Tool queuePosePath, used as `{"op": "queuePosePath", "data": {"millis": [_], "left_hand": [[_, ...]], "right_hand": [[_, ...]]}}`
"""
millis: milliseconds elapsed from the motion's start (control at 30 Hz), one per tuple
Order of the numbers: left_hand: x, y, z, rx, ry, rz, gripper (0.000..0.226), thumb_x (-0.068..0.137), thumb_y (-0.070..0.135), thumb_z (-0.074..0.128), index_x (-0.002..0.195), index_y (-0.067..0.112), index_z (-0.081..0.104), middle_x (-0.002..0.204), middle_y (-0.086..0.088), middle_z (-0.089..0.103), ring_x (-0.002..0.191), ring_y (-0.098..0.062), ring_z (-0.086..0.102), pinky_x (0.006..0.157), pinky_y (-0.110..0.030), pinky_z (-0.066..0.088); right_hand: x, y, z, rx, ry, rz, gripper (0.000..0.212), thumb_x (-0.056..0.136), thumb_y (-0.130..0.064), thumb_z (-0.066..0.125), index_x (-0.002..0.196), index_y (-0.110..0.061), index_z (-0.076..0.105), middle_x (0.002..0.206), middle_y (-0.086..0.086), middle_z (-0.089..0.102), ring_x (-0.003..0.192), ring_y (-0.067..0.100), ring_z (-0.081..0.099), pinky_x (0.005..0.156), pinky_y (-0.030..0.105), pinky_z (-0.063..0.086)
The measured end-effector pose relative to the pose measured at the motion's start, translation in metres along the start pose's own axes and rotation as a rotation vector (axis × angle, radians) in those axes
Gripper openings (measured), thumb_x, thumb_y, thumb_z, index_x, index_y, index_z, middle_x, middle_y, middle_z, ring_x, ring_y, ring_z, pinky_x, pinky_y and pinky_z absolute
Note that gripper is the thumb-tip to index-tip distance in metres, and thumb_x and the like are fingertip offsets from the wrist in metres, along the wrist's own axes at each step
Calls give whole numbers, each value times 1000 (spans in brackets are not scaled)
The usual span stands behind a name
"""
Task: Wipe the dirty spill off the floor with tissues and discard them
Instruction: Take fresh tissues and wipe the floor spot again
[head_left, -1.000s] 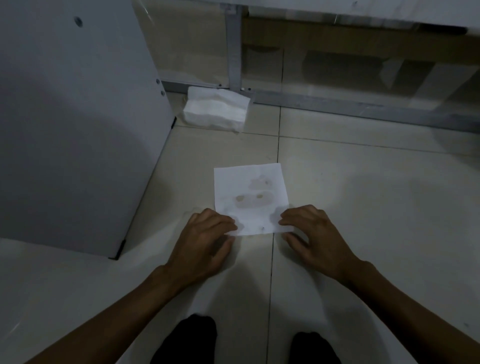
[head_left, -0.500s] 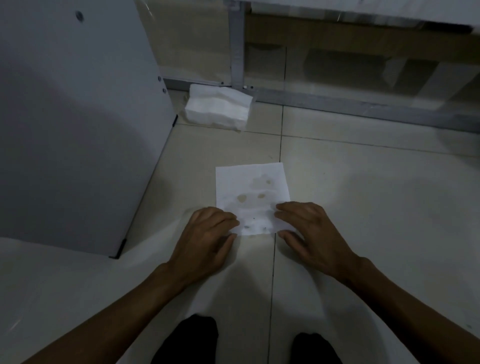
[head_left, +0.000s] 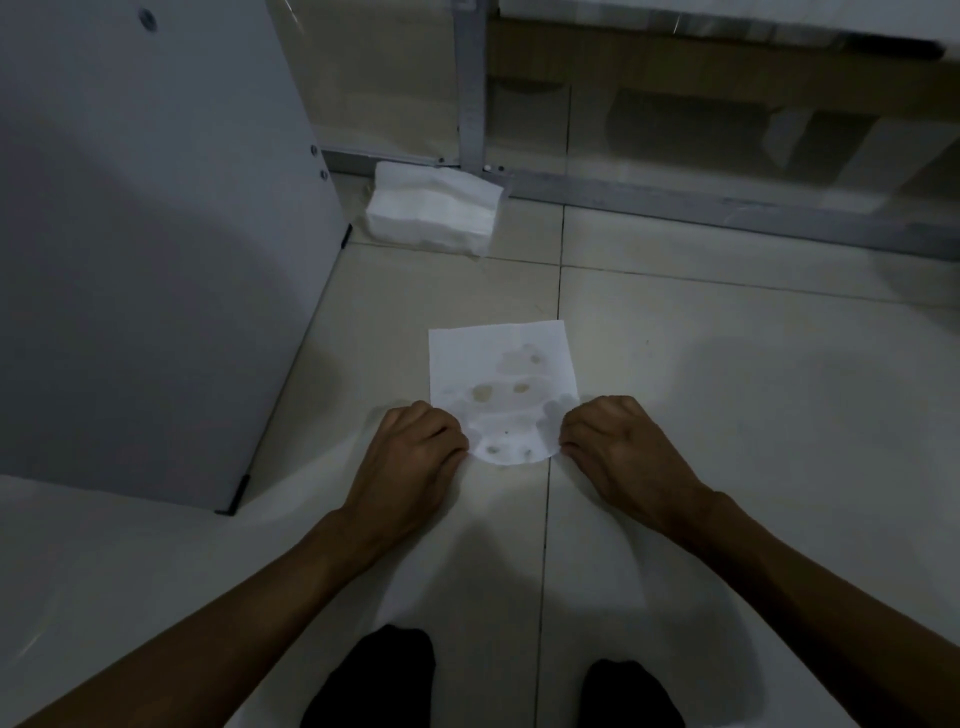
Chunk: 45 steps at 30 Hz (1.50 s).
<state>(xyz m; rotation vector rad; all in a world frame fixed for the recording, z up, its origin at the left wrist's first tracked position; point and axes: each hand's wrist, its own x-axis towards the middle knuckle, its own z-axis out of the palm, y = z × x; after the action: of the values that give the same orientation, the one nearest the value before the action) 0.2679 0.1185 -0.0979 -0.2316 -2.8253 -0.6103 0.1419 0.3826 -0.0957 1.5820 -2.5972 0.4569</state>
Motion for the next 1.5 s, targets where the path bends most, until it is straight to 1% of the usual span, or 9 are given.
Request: {"op": "queuePosePath", "data": {"millis": [400, 533, 667, 767, 833, 967, 1133, 1267, 1500], "left_hand": [[0, 1, -4, -92, 2, -37, 17, 98, 18, 56, 92, 10, 70, 94, -7, 70, 87, -25, 61, 83, -40, 46], [-3, -3, -2, -81, -30, -7, 14, 98, 18, 58, 93, 11, 69, 96, -7, 69, 87, -26, 60, 82, -45, 49], [-6, -8, 1, -60, -46, 32, 12, 98, 19, 58, 94, 13, 68, 97, -6, 67, 87, -25, 59, 80, -47, 49], [-7, -9, 3, -30, -56, 61, 12, 98, 19, 60, 94, 13, 69, 97, -5, 67, 88, -25, 59, 80, -43, 48], [-6, -8, 2, -19, -65, 73, 11, 96, 22, 62, 95, 14, 70, 99, -3, 67, 90, -24, 58, 81, -40, 45], [-12, 1, 2, -49, -107, 63, 32, 100, 38, 54, 121, 17, 67, 120, -4, 67, 109, -23, 60, 97, -40, 45], [-23, 15, 12, 44, -318, 161, 68, 104, 58, 38, 159, 19, 31, 167, -1, 29, 156, -12, 19, 129, -43, 11], [-33, 14, 16, 100, -375, 189, 78, 103, 64, 34, 164, 19, 13, 172, 1, 14, 158, -11, 4, 129, -48, 8], [-30, 23, 18, 111, -337, 142, 73, 105, 62, 31, 163, 19, 19, 170, 0, 21, 158, -10, 8, 129, -49, 10]], "right_hand": [[-2, 3, 6, -18, -16, 18, 18, 96, -13, 45, 94, -9, 63, 95, 12, 65, 81, 29, 59, 74, 42, 50], [-2, 0, 2, -49, -19, -4, 5, 87, -5, 66, 92, -6, 66, 93, 15, 68, 78, 30, 64, 73, 43, 55], [-4, -2, -3, -54, -32, -38, 19, 93, -13, 50, 90, -6, 68, 93, 14, 68, 79, 30, 64, 77, 40, 50], [-3, -4, -6, -74, -49, -52, 5, 87, -8, 70, 89, -4, 72, 92, 15, 72, 80, 32, 69, 81, 42, 54], [-4, -5, -7, -65, -64, -57, 7, 87, -10, 76, 91, -4, 74, 95, 15, 73, 83, 33, 70, 82, 46, 56], [-13, -11, -7, 20, -37, -29, 38, 101, -34, 49, 112, -6, 73, 117, 14, 72, 103, 32, 68, 94, 48, 53], [-23, -23, -1, 61, -231, -94, 61, 109, -51, 28, 157, -16, 38, 165, 5, 36, 155, 18, 27, 127, 51, 17], [-33, -29, 5, 45, -300, -105, 66, 109, -51, 28, 164, -17, 13, 172, 0, 12, 159, 13, 6, 127, 58, 9], [-29, -31, -1, 87, -300, -66, 64, 109, -48, 31, 164, -21, 13, 172, -4, 12, 159, 9, 5, 127, 60, 4]]}}
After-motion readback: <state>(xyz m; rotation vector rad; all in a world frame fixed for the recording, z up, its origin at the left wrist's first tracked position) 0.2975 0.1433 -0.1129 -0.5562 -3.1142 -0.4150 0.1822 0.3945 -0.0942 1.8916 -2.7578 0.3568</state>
